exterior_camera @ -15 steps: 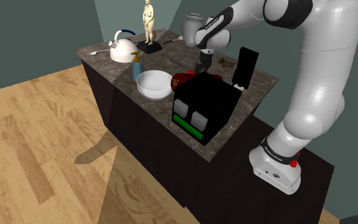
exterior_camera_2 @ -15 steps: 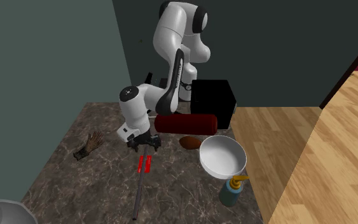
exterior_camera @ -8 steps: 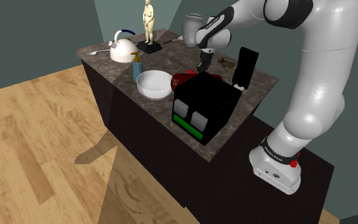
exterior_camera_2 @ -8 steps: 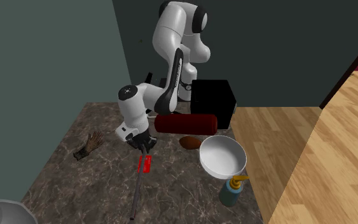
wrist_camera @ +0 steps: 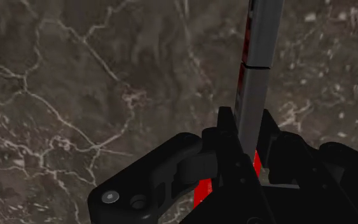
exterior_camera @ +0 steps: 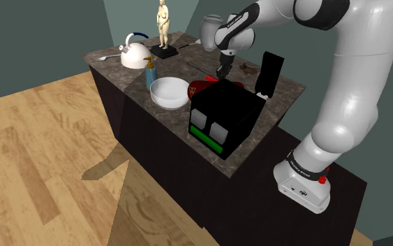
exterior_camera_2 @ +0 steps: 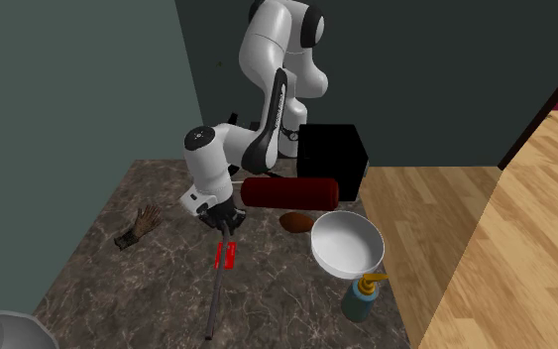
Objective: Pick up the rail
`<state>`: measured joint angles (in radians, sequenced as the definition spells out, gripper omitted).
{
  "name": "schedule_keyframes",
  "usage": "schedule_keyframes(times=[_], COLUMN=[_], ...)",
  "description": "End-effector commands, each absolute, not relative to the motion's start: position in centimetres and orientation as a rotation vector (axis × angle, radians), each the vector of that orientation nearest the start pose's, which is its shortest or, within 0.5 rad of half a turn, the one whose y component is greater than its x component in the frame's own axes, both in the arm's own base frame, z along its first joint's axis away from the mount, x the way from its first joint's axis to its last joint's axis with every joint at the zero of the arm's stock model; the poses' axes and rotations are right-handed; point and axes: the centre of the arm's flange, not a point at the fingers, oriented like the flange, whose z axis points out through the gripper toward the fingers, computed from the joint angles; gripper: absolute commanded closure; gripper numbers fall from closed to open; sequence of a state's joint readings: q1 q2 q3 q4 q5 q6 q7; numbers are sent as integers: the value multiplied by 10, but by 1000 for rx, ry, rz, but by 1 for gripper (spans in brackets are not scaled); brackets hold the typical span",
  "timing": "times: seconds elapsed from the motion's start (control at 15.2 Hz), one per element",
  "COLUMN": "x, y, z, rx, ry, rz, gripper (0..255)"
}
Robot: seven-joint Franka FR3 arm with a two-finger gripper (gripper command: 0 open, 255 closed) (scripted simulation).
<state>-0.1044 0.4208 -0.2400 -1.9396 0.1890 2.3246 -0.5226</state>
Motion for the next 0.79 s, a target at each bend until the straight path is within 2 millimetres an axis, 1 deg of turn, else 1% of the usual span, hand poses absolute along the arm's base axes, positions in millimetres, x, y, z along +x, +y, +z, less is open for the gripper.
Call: schedule_keyframes(times=[0.0,0.59,0.73], x=[586,586,586], y=[-200,-200,-200], z=[280,328,329], rx=[-3097,-3097,-3097], ry=[-103,-103,-103], rz=[2,2,2], gripper=[255,255,255])
